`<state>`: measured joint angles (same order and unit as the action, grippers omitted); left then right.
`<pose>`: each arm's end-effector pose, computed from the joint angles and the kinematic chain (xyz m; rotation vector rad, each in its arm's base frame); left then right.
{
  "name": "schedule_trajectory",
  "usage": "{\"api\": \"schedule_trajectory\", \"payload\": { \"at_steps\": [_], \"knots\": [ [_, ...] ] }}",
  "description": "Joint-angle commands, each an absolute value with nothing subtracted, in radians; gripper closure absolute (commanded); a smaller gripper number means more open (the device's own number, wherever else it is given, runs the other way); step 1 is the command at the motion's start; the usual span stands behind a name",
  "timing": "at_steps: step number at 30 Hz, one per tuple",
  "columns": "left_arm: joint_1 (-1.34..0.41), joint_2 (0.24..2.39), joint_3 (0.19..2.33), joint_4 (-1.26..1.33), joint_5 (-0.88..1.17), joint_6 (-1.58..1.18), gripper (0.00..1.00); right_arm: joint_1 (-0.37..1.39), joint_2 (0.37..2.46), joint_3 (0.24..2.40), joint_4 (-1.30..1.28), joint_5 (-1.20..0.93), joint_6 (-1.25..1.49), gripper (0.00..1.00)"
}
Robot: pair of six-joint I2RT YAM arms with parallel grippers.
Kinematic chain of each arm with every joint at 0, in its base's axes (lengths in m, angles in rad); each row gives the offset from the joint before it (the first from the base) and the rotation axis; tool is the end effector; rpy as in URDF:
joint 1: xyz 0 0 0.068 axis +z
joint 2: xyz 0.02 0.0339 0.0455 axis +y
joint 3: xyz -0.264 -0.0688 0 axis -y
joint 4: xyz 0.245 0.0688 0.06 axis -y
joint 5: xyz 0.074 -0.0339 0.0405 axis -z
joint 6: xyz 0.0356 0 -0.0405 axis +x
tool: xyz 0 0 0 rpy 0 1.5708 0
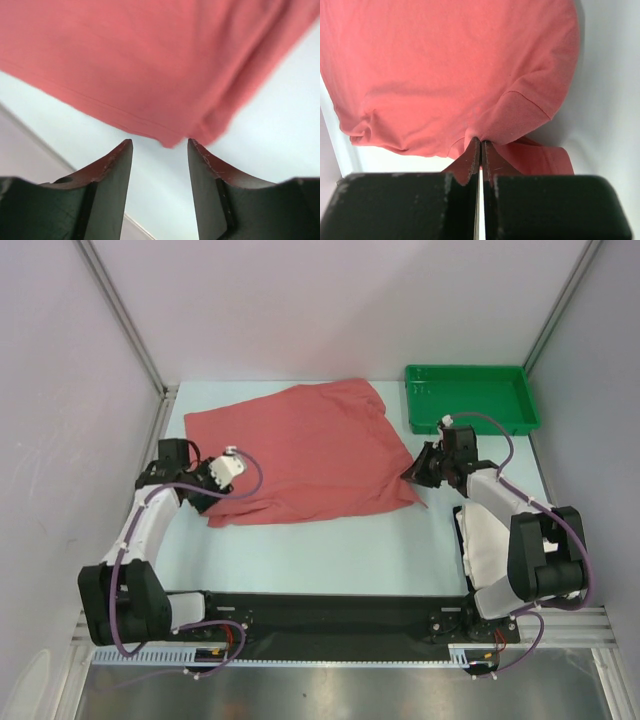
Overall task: Fold and stack the t-shirts
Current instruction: Flatten the tshirt out
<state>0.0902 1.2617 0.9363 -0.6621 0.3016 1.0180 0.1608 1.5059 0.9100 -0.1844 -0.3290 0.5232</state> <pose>0.2504 0.0120 0.2534 1.2166 2.1777 0.0716 0.3099 0.0619 0.2133 0.2699 2.3988 0.7136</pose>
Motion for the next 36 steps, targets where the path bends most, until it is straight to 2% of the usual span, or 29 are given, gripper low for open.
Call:
{"api": "schedule_trajectory", "payload": {
  "at_steps": [1, 2, 6, 8, 15, 18, 22, 24, 25, 30, 36],
  "knots": [
    [0.089, 1.273, 0.822, -0.805, 0.307, 1.135, 0.46, 0.164, 1.512, 0.899, -0.133, -0.356, 0.518, 1.00],
    [0.086, 1.272, 0.798, -0.787, 0.292, 1.138, 0.42, 0.164, 1.514, 0.897, -0.129, -0.356, 0.517, 1.00],
    [0.071, 1.273, 0.713, -0.613, 0.212, 1.115, 0.40, 0.164, 1.520, 0.897, -0.126, -0.362, 0.518, 1.00],
    [0.068, 1.278, 0.712, -0.574, 0.180, 1.106, 0.34, 0.164, 1.519, 0.897, -0.127, -0.360, 0.518, 1.00],
    [0.058, 1.298, 0.626, -0.496, 0.134, 1.131, 0.36, 0.163, 1.514, 0.896, -0.132, -0.359, 0.517, 1.00],
    [0.060, 1.322, 0.611, -0.483, 0.144, 1.118, 0.46, 0.161, 1.508, 0.899, -0.138, -0.354, 0.514, 1.00],
    [0.060, 1.336, 0.600, -0.445, 0.152, 1.104, 0.50, 0.158, 1.500, 0.902, -0.152, -0.350, 0.508, 1.00],
    [0.060, 1.344, 0.594, -0.405, 0.143, 1.085, 0.67, 0.155, 1.490, 0.904, -0.169, -0.350, 0.505, 1.00],
    [0.060, 1.350, 0.598, -0.403, 0.143, 1.074, 0.98, 0.155, 1.486, 0.908, -0.184, -0.350, 0.500, 1.00],
    [0.078, 1.277, 0.690, -0.500, 0.124, 0.976, 1.00, 0.153, 1.419, 0.920, -0.305, -0.331, 0.465, 1.00],
    [0.238, 1.198, 0.939, -0.863, 0.160, 0.968, 1.00, 0.153, 1.261, 0.968, -0.664, -0.319, 0.384, 1.00]
  ]
}}
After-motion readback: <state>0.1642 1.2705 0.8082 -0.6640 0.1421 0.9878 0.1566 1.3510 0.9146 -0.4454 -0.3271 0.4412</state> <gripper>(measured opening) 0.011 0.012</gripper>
